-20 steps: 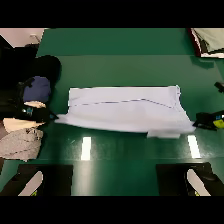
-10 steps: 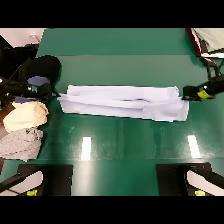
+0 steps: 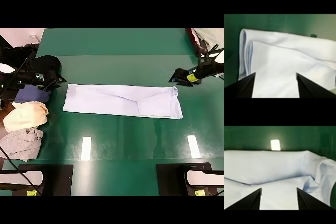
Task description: Fold the shirts.
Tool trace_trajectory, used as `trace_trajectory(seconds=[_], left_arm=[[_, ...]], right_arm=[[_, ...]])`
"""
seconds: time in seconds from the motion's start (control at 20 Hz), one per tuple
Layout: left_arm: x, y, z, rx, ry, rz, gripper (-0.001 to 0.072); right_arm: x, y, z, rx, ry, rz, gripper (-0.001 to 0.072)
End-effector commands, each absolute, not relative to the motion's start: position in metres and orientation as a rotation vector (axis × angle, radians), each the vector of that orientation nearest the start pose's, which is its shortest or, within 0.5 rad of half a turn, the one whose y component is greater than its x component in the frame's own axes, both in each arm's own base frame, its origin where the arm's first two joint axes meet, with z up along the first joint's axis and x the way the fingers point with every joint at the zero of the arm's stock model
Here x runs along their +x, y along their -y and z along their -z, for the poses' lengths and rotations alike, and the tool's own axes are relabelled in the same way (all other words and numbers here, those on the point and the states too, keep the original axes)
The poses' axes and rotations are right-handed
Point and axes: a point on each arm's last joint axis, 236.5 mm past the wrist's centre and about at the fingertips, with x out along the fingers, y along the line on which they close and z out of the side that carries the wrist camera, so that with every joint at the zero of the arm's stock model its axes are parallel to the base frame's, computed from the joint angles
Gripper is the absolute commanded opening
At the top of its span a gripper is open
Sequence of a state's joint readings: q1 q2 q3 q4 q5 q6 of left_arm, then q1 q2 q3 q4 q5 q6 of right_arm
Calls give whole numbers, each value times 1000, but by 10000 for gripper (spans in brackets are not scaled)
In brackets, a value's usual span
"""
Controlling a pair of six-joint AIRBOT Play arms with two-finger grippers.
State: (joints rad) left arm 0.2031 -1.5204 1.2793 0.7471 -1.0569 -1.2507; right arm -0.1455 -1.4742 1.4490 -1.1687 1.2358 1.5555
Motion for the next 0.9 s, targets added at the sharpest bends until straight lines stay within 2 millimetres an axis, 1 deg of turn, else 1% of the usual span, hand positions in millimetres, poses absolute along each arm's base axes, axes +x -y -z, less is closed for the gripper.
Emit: trace_trajectory(seconds=[0.0, 0.05, 0.1, 0.15, 0.2, 0.25, 0.3, 0.35, 0.4, 0.45, 0.5, 0.55, 0.65, 0.7, 0.8, 0.85], left_arm=[[474, 62, -23, -647, -1067, 385, 602], [466, 67, -22, -636, -1096, 418, 600], [459, 71, -21, -639, -1122, 439, 397], [453, 75, -21, -633, -1144, 466, 99], [448, 81, -21, -607, -1157, 501, 23], [442, 89, -21, -590, -1176, 532, 21], [434, 101, -21, -582, -1206, 567, 21], [425, 117, -21, -563, -1235, 608, 21], [419, 134, -21, -541, -1253, 645, 21], [413, 153, -21, -514, -1266, 680, 21], [408, 170, -21, -489, -1275, 711, 21], [401, 187, -21, -473, -1291, 737, 22], [389, 215, -21, -459, -1323, 769, 21], [384, 224, -21, -447, -1330, 784, 22], [375, 238, -21, -446, -1357, 796, 21], [372, 243, -21, -452, -1369, 795, 21]], right_arm=[[445, -33, -58, 532, -1208, -186, 503], [433, -26, -57, 516, -1230, -184, 503], [422, -19, -56, 505, -1239, -185, 503], [413, -9, -54, 501, -1243, -179, 503], [403, 3, -50, 501, -1246, -168, 508], [391, 17, -44, 510, -1262, -161, 515], [378, 28, -36, 526, -1289, -160, 626], [366, 40, -26, 543, -1321, -156, 713], [354, 49, -15, 554, -1353, -165, 713], [347, 57, -2, 566, -1381, -176, 713], [343, 62, 9, 579, -1403, -185, 713], [342, 62, 18, 595, -1408, -223, 712], [353, 52, 29, 654, -1371, -329, 711], [358, 49, 34, 677, -1360, -366, 711], [365, 43, 47, 704, -1374, -428, 706], [369, 41, 52, 706, -1385, -461, 691]])
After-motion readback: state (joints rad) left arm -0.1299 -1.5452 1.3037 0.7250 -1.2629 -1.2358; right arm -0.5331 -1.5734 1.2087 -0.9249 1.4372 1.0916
